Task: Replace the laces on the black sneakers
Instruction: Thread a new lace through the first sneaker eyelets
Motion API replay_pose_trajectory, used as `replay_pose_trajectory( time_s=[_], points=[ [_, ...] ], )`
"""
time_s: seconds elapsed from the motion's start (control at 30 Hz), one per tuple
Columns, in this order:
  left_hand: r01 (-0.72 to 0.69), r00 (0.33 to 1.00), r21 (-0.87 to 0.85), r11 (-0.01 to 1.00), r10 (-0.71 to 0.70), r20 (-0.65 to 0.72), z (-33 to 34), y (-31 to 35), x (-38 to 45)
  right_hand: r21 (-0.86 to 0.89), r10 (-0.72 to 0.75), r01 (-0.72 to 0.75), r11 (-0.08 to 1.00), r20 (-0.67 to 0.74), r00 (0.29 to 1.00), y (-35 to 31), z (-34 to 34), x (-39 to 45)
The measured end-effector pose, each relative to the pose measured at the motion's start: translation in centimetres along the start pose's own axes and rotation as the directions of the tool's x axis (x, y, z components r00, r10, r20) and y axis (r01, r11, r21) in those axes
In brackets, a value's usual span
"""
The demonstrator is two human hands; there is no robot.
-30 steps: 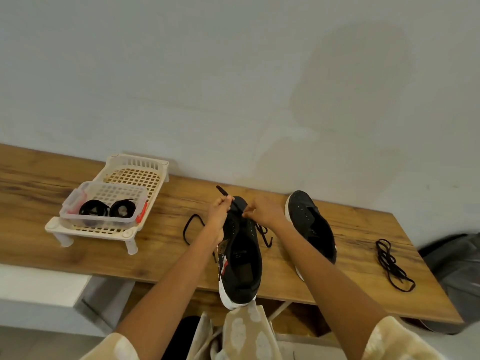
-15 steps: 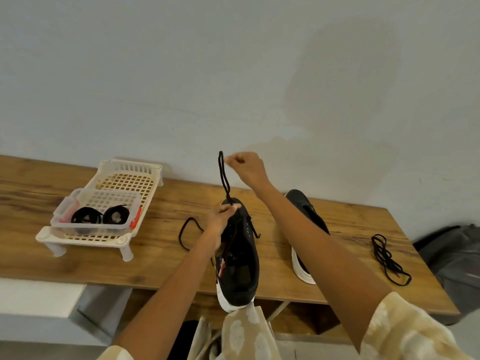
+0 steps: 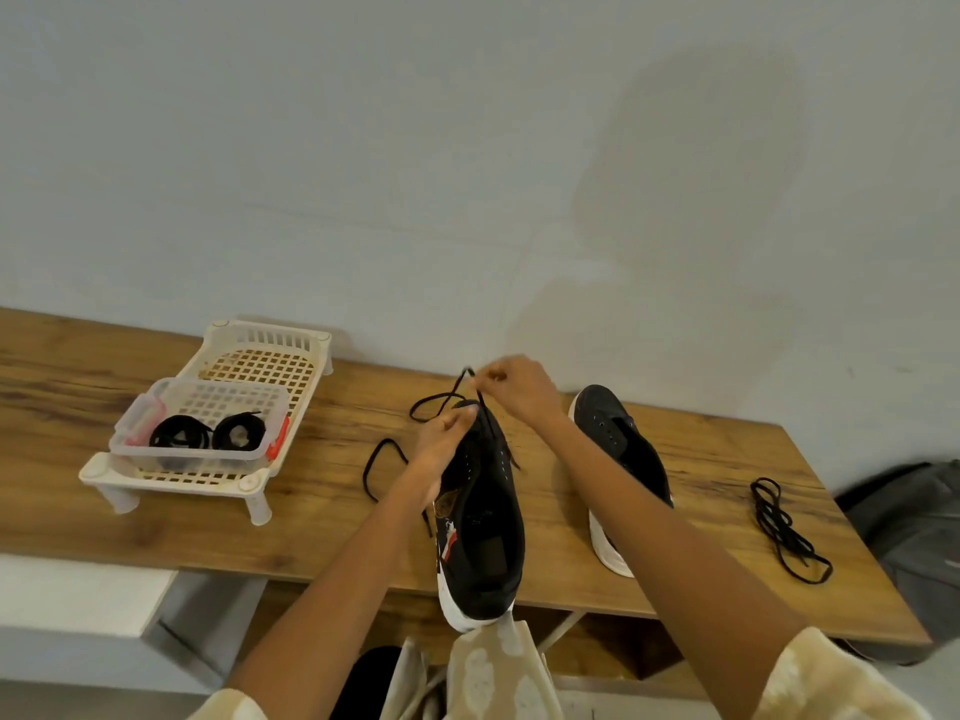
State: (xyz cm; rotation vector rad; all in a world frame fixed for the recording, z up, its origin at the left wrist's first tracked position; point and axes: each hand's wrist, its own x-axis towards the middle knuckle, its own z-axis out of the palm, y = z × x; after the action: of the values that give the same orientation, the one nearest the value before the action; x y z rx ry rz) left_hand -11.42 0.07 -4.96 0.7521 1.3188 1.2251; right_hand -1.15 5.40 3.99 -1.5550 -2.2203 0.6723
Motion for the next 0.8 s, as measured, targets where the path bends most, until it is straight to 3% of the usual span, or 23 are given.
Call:
replay_pose_trajectory(
  time_s=[0.13, 0.3, 0.43, 0.53, 0.63, 0.73, 0.8],
  points=[
    [-0.07, 0.996, 0.203, 0.977, 0.057, 0.068, 0.8, -0.2, 0.1, 0.177, -0.049, 0.068, 0.982, -0.111, 0.993, -3.5, -1.5, 1.6],
    [-0.157, 0.987, 0.354, 0.922, 0.139, 0.076, 1.2, -0.6, 0.1, 0.427, 0.019, 0.085, 0.9, -0.234, 0.972, -6.0, -2.9, 3.0],
    [-0.113, 0.985, 0.317, 0.942, 0.147, -0.087, 1.1, -1.0, 0.5, 0.376, 0.059, 0.026, 0.926, -0.213, 0.975, -4.0, -2.3, 2.7],
    [-0.115, 0.985, 0.412, 0.904, 0.158, -0.072, 0.8, -1.1, 1.1, 0.357, 0.173, -0.097, 0.929, -0.188, 0.967, 0.2, -0.6, 1.8],
    [-0.124, 0.982, 0.659, 0.741, 0.188, -0.026, 0.8, -0.3, 1.9, 0.298, 0.295, -0.227, 0.927, -0.205, 0.933, 4.2, 0.7, 0.9],
    [-0.093, 0.987, 0.918, 0.385, 0.159, 0.033, 0.9, 0.7, 2.2, 0.24, 0.404, -0.358, 0.902, -0.182, 0.896, 7.8, 2.0, -0.2],
    [-0.098, 0.99, 0.945, 0.312, 0.129, 0.06, 1.2, 1.1, 2.2, 0.202, 0.451, -0.419, 0.885, -0.153, 0.879, 9.0, 2.7, -1.1]
  ],
)
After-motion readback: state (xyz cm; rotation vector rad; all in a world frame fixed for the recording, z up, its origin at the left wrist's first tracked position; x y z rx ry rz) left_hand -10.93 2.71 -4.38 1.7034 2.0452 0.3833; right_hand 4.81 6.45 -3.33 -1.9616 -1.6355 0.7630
